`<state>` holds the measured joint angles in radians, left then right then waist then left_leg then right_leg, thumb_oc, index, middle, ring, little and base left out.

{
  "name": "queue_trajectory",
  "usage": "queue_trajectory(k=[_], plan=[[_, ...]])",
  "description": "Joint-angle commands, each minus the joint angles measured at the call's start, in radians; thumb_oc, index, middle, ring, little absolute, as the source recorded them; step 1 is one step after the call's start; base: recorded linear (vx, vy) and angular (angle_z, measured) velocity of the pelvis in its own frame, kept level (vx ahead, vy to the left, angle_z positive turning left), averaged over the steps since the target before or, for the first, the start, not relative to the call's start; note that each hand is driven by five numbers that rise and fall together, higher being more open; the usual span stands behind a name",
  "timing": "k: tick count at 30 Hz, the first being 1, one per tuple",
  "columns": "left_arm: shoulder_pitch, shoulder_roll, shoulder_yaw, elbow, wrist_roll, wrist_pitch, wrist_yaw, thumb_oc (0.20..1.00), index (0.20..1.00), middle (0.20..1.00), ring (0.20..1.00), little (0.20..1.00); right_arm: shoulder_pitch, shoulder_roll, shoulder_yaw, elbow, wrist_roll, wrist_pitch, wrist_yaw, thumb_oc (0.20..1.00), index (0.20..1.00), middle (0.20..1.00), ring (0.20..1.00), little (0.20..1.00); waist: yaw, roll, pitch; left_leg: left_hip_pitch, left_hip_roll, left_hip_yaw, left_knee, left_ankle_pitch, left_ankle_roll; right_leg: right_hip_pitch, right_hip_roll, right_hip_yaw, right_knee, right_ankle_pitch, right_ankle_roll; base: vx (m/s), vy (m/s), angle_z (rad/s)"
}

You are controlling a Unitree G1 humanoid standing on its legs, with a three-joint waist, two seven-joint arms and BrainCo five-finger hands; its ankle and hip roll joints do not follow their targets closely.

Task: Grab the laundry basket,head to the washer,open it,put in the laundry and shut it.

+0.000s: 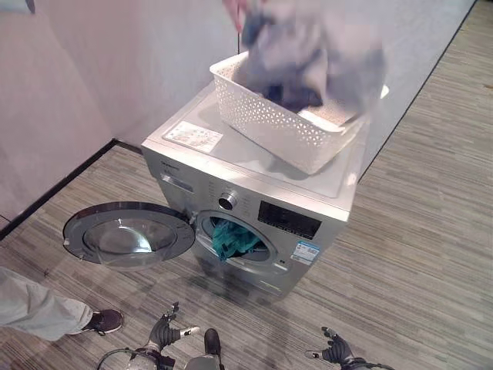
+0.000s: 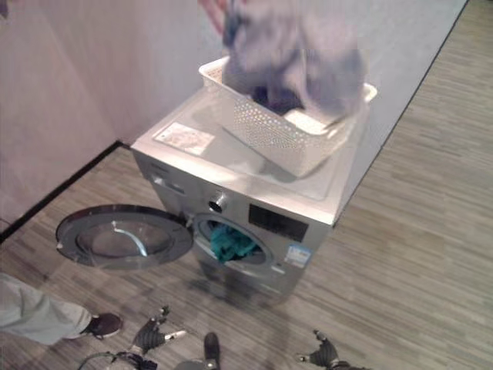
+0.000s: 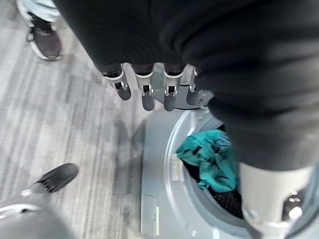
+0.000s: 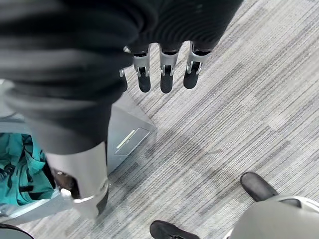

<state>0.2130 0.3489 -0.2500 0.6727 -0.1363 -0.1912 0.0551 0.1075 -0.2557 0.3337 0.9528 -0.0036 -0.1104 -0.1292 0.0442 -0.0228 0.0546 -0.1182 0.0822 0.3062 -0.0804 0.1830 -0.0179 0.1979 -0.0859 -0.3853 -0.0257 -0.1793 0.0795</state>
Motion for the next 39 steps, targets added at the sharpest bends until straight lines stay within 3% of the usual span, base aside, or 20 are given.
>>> queue_trajectory(k=[1, 9, 15, 19, 24, 30, 34, 37, 38, 39], plan=[[-0.011, 0.017, 0.034, -0.027, -0.059, -0.02, -0.007, 1.0, 1.0, 1.0, 1.0, 1.0, -0.028, -0.024, -0.021, -0.024, 0.02, -0.011, -0.009, 1.0, 1.0, 1.0, 1.0, 1.0, 0.013, 0.0, 0.031, -0.013, 0.05, -0.013, 0.037, -0.044, -0.041, -0.008, -0.013, -0.031, 0.012, 0.014, -0.005, 0.0, -0.013, -0.16], [0.034, 0.017, 0.067, -0.053, -0.089, -0.007, -0.023, 1.0, 1.0, 1.0, 1.0, 1.0, 0.019, -0.028, -0.117, -0.056, 0.127, -0.008, -0.014, 1.0, 1.0, 1.0, 1.0, 1.0, -0.001, 0.004, 0.016, 0.019, 0.05, -0.008, 0.017, -0.04, -0.045, 0.014, -0.008, -0.024, -0.001, 0.019, -0.005, 0.03, -0.016, -0.03], [0.068, 0.028, 0.102, -0.11, -0.101, 0.001, -0.036, 1.0, 1.0, 1.0, 1.0, 1.0, 0.032, -0.107, -0.3, -0.186, 0.203, -0.017, -0.081, 1.0, 1.0, 1.0, 1.0, 1.0, -0.018, 0.005, 0.011, 0.023, 0.053, 0.006, 0.032, -0.062, -0.043, 0.014, -0.015, -0.011, -0.009, 0.028, 0.006, 0.02, 0.016, -0.03], [0.047, 0.026, 0.126, -0.146, -0.108, -0.011, -0.044, 1.0, 1.0, 1.0, 1.0, 1.0, 0.039, -0.252, -0.55, -0.506, 0.21, -0.071, -0.169, 1.0, 1.0, 1.0, 1.0, 1.0, -0.034, -0.009, 0.015, 0.005, 0.051, 0.02, 0.115, -0.129, -0.03, 0.008, -0.047, 0.02, -0.002, 0.048, 0.026, 0.04, 0.116, -0.22], [0.007, 0.043, 0.126, -0.165, -0.094, -0.006, -0.052, 1.0, 1.0, 1.0, 1.0, 1.0, -0.04, -0.39, -0.665, -0.835, 0.121, -0.082, -0.201, 1.0, 1.0, 1.0, 1.0, 1.0, -0.021, -0.039, 0.019, 0.014, 0.03, 0.041, 0.158, -0.214, 0.01, -0.017, -0.104, 0.052, 0.054, 0.085, 0.064, 0.08, 0.211, -0.36], [-0.019, 0.089, 0.087, -0.172, -0.063, -0.001, -0.074, 1.0, 1.0, 1.0, 1.0, 1.0, -0.171, -0.531, -0.686, -1.016, 0.076, -0.11, -0.19, 1.0, 1.0, 1.0, 1.0, 1.0, 0.004, -0.074, 0.021, 0.071, -0.028, 0.021, 0.119, -0.255, 0.061, -0.062, -0.169, 0.033, 0.233, 0.176, 0.107, 0.08, 0.179, -0.07], [-0.039, 0.137, 0.04, -0.2, -0.044, 0.0, -0.091, 1.0, 1.0, 1.0, 1.0, 1.0, -0.261, -0.645, -0.66, -1.003, 0.079, -0.11, -0.18, 1.0, 1.0, 1.0, 1.0, 1.0, 0.005, -0.086, 0.032, 0.119, -0.07, -0.051, 0.095, -0.277, 0.1, -0.116, -0.197, 0.051, 0.469, 0.241, 0.118, 0.12, 0.166, 0.59], [-0.043, 0.14, 0.033, -0.197, -0.041, -0.002, -0.092, 1.0, 1.0, 1.0, 1.0, 1.0, -0.285, -0.664, -0.647, -0.991, 0.09, -0.114, -0.178, 1.0, 1.0, 1.0, 1.0, 1.0, 0.003, -0.088, 0.034, 0.127, -0.075, -0.065, 0.093, -0.282, 0.107, -0.139, -0.202, 0.063, 0.517, 0.228, 0.12, 0.08, 0.058, 0.76], [-0.05, 0.145, 0.023, -0.197, -0.044, -0.005, -0.098, 1.0, 1.0, 1.0, 1.0, 1.0, -0.337, -0.743, -0.62, -0.975, 0.108, -0.101, -0.151, 1.0, 1.0, 1.0, 1.0, 1.0, 0.004, -0.087, 0.04, 0.155, -0.073, -0.097, 0.071, -0.284, 0.107, -0.193, -0.205, 0.081, 0.523, 0.2, 0.099, 0.12, 0.029, 0.69], [-0.05, 0.144, 0.024, -0.197, -0.044, -0.005, -0.098, 1.0, 1.0, 1.0, 1.0, 1.0, -0.34, -0.744, -0.618, -0.973, 0.109, -0.101, -0.151, 1.0, 1.0, 1.0, 1.0, 1.0, 0.003, -0.086, 0.04, 0.155, -0.073, -0.098, 0.071, -0.284, 0.107, -0.193, -0.205, 0.081, 0.523, 0.2, 0.099, 0.08, 0.017, 0.36]])
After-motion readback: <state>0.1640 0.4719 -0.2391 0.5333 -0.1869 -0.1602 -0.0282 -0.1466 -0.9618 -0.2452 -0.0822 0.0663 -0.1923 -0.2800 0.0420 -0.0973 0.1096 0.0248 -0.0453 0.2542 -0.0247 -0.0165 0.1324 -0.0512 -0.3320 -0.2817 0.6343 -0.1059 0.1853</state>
